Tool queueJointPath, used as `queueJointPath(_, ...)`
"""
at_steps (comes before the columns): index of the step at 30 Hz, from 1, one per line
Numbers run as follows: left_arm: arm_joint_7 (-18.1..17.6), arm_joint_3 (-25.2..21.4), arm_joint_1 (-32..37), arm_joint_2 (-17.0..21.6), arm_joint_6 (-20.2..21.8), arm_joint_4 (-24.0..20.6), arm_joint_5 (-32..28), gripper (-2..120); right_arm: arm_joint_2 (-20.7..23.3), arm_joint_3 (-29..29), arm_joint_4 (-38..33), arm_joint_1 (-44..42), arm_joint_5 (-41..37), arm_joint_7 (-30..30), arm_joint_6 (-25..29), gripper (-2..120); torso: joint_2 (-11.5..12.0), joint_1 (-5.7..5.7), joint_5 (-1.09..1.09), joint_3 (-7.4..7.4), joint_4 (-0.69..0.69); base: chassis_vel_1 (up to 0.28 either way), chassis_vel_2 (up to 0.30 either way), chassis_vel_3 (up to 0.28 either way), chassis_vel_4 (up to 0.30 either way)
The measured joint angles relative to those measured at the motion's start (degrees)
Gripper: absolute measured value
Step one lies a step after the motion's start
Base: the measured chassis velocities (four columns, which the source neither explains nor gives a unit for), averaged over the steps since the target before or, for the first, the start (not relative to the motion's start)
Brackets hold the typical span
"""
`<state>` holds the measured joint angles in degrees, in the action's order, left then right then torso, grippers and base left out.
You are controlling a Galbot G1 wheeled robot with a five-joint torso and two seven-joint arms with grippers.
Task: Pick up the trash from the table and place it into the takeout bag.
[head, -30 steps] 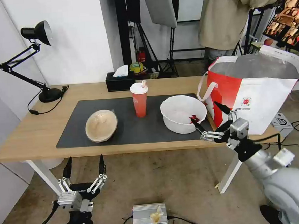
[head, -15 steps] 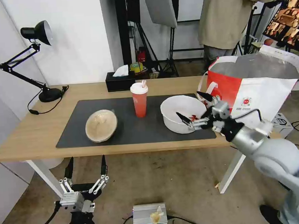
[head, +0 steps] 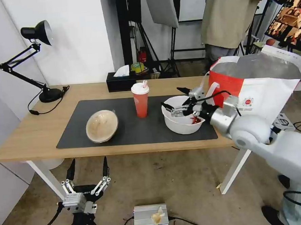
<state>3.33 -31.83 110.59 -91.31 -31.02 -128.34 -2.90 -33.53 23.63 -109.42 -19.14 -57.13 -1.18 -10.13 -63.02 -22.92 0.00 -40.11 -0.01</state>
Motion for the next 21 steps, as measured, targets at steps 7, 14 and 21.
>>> queueJointPath(7, -0.01, -0.24, -0.01, 0.02, 0.2, 0.73, -0.06, 100, -1.35, 6.55, 3.2, 8.0, -3.06, 0.01, -8.25, 100, 0.0, 0.0, 0.0, 0.0, 0.01, 0.0, 0.0, 0.0, 0.0)
queueJointPath(14, -0.02, -0.5, 0.01, 0.03, 0.18, 1.03, -0.09, 100, -0.8, 11.99, 4.17, 14.11, -4.0, -1.63, -13.47, 100, 0.0, 0.0, 0.0, 0.0, 0.01, 0.0, 0.0, 0.0, 0.0)
queueJointPath(21, -0.02, -0.82, -0.02, 0.04, 0.1, 1.33, -0.16, 100, -1.1, 14.36, 5.59, 16.92, -8.26, -2.39, -19.3, 100, 0.0, 0.0, 0.0, 0.0, 0.01, 0.0, 0.0, 0.0, 0.0)
